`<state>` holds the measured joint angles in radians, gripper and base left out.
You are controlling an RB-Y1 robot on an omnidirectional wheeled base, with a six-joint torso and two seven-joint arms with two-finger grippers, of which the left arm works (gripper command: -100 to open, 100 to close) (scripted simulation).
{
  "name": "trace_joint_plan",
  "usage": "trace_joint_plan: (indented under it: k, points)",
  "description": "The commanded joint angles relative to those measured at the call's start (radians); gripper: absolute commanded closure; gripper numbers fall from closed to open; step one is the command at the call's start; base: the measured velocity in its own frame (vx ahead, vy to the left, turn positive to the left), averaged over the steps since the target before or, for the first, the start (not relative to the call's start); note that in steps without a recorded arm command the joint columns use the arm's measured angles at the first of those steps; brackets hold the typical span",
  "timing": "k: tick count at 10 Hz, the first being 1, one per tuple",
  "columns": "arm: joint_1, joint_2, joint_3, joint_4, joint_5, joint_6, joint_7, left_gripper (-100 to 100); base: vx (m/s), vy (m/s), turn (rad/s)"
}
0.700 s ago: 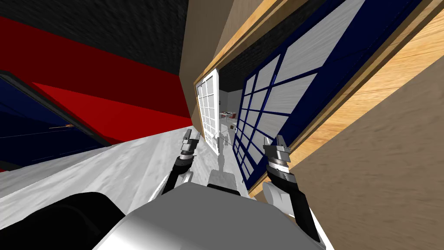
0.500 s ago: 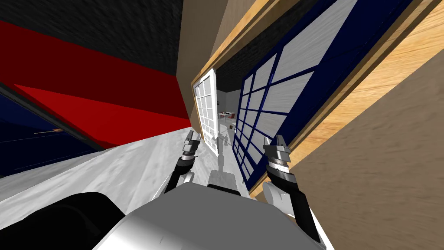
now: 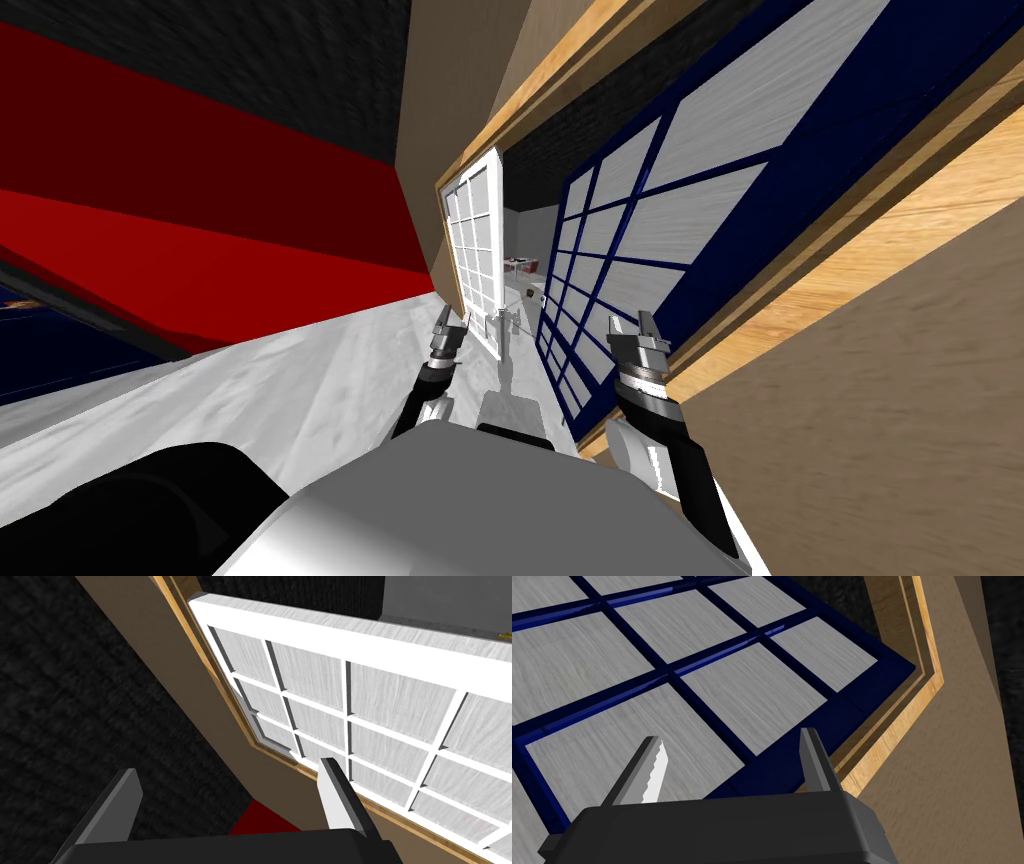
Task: Push the door open
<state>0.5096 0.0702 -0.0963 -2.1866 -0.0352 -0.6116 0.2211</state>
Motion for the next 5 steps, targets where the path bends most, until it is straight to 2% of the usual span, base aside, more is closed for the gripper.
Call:
trace_joint_plan:
  k: [1, 5]
  points:
    - [-0.002, 0.000, -0.021, 0.034, 0.017, -0.014, 0.026, -100, 0.066, 0.077, -0.090]
    - [-0.022, 0.009, -0.062, 0.126, 0.072, -0.039, 0.099, -100, 0.078, 0.091, -0.113]
